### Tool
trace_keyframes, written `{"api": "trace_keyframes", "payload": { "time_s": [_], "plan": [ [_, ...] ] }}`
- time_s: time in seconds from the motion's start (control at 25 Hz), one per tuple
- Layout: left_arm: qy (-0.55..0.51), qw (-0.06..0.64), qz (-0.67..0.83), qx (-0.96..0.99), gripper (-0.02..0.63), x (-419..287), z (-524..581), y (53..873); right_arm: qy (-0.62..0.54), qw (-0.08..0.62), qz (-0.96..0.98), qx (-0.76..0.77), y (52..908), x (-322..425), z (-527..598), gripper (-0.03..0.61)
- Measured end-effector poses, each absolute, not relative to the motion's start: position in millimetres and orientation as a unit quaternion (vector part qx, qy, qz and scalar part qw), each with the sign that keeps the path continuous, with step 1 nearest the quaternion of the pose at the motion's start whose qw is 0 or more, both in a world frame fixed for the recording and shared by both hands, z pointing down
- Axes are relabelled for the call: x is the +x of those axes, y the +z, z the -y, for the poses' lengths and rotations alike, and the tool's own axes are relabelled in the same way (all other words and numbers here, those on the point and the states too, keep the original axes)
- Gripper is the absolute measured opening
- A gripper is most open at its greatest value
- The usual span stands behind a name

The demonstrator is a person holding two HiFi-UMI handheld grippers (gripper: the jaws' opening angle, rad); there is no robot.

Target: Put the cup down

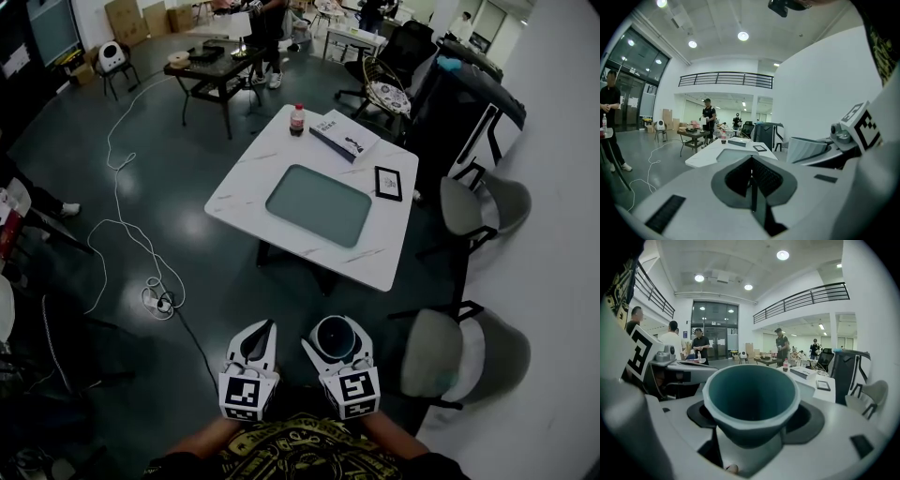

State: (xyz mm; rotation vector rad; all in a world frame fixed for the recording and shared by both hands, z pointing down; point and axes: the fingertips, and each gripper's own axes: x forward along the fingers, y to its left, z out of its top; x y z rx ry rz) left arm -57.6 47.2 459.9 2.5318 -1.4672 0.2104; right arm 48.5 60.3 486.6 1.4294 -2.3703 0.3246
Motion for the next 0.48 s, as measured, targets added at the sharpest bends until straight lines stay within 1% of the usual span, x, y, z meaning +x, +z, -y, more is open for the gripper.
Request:
{"api": "trace_keyframes", "payload": {
  "time_s": [0.48],
  "plan": [
    [0.068,0.112,0.495,0.859,0.010,-87,-34,467,0.105,0.180,0.829,0.519,478,22,-43,0.376]
  ]
}}
